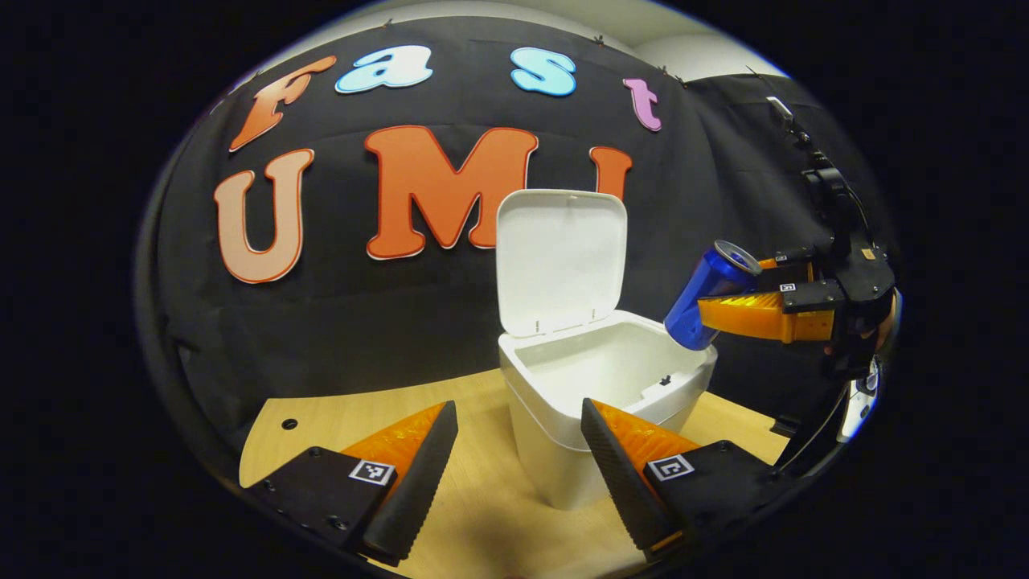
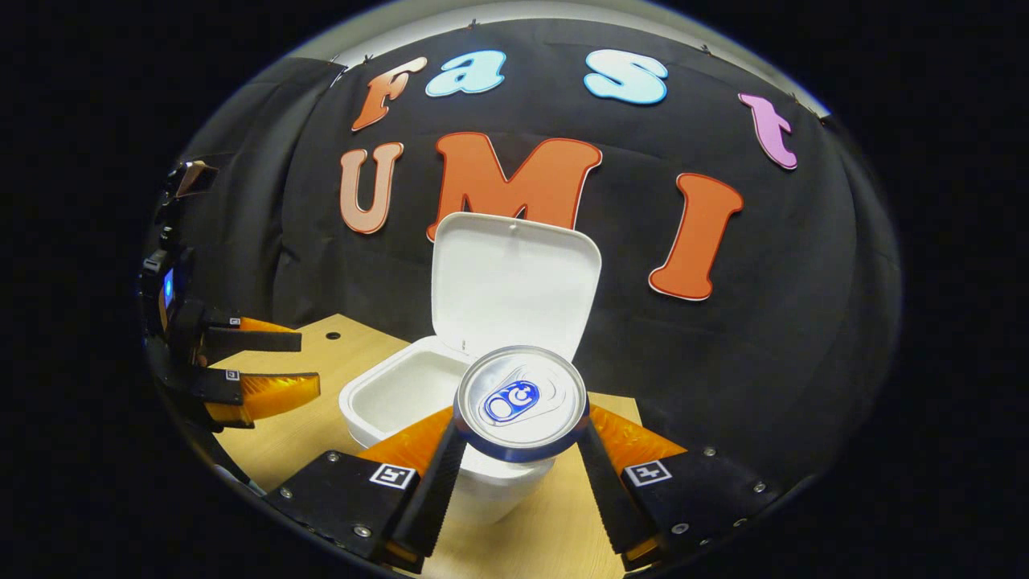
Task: Press the lid of the desktop garbage bin to open it, pick up the crumpled paper on the desktop and throw it into the bin, then pick up the pop can on the desktop and drop it into the bin, and finally close the garbage bin lid.
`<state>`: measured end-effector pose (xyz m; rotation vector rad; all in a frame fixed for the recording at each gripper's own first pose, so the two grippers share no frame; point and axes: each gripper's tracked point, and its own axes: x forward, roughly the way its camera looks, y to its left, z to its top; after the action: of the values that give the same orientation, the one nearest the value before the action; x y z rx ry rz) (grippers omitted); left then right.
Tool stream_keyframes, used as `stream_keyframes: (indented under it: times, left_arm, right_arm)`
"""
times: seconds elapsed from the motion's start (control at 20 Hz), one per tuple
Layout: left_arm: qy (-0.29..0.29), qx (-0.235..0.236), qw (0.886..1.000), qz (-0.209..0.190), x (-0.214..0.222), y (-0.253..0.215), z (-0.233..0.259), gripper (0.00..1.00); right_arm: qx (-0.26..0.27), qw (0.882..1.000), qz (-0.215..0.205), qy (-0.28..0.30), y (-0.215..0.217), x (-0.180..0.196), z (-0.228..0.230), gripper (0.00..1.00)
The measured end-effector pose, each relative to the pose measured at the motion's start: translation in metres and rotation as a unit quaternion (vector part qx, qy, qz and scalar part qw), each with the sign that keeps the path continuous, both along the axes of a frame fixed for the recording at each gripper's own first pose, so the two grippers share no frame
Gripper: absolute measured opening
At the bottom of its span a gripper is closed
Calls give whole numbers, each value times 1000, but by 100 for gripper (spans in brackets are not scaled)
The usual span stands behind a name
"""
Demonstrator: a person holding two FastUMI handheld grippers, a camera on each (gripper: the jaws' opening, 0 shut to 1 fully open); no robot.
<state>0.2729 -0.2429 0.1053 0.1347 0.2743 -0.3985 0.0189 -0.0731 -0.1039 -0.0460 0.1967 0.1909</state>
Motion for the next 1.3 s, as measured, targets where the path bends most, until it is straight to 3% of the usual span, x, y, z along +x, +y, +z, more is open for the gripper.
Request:
stream_keyframes:
  times: [0.5, 0.9, 1.3]
  left_arm:
    - [12, 1, 995, 96, -6, 68, -10, 98]
    - [16, 1, 992, 122, -7, 94, -16, 98]
    - [18, -5, 992, 125, -4, 107, -17, 98]
  right_arm:
    - [-8, 999, 29, 40, 17, 13, -36, 80]
    - [-2, 997, 23, 67, 19, 15, -51, 81]
    - [-8, 998, 2, 70, 13, 18, -51, 84]
